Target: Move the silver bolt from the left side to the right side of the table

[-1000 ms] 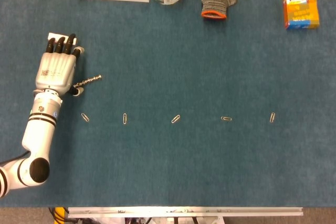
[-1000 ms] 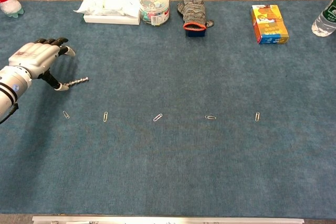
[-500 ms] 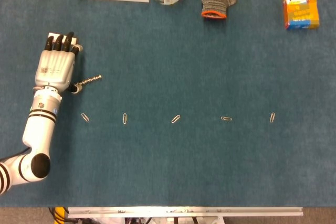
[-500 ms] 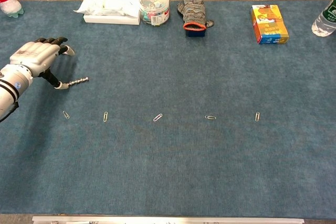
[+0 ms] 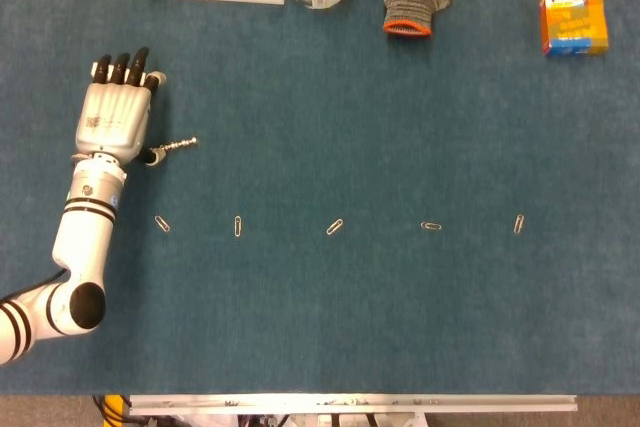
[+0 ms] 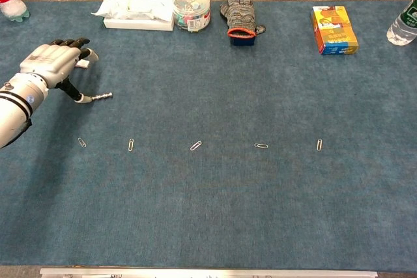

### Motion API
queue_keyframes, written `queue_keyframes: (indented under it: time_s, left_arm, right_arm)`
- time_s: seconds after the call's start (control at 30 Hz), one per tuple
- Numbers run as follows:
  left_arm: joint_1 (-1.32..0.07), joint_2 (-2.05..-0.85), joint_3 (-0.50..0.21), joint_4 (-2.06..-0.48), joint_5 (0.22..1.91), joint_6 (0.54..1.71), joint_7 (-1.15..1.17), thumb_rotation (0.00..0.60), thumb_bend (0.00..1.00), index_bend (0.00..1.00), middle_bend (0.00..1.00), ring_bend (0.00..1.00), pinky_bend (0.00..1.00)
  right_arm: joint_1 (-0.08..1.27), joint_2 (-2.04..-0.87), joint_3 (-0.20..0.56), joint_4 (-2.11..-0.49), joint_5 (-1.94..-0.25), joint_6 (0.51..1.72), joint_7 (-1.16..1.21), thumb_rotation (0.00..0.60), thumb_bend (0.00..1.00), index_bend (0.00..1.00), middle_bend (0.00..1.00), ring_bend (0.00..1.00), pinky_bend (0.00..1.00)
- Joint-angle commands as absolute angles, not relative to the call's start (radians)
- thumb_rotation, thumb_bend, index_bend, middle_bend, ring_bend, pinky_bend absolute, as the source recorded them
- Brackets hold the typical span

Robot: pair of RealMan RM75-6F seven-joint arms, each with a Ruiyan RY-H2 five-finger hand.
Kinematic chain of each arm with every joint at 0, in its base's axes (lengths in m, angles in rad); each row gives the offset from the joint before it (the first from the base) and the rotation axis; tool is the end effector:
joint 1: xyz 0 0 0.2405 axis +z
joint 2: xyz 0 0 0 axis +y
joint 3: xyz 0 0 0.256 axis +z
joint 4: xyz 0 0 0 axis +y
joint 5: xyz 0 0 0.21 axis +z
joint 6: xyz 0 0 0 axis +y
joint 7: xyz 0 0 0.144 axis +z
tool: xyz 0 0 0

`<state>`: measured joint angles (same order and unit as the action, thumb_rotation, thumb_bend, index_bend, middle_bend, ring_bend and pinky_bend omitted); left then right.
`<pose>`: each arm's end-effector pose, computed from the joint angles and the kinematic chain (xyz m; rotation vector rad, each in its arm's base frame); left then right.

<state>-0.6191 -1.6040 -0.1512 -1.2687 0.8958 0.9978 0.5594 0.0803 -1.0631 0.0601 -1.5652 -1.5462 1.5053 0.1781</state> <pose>-0.2543 0.3425 -0.0085 -1.6457 -0.9268 -0.5291 -0.3165 -0.1825 0.1834 1.3754 -0.9222 1.0052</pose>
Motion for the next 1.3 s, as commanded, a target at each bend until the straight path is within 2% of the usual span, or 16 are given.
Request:
queue_keyframes:
  time_s: [0.03,0.4,1.3]
  left_arm:
    - [-0.619,-1.605,-0.150,-1.269,0.896,1.001,0.561,0.600,0.07,0.19,0.00,0.00,0.02]
    - [-0.605,-1.583,-0.129,-1.329,0.901,1.023,0.581,0.600,0.07,0.20,0.00,0.00,0.02]
    - [-0.630,-1.626,-0.155,-1.213,0.873,0.993,0.561,0.600,0.07,0.20,0.00,0.00,0.02]
  right_arm:
    - [0.080,-1.062,0.060,-1.566,-1.548,1.506,0.179,0.600,0.21,0.15,0.02,0.06,0.36]
    - [0.079,-1.062,0.059,-1.566,-1.551,1.509,0.180,0.600,0.21,0.15,0.02,0.06,0.36]
    - [0.079,-1.062,0.060,-1.567,-1.549,1.508,0.178,0.600,0.21,0.15,0.02,0.06,0.36]
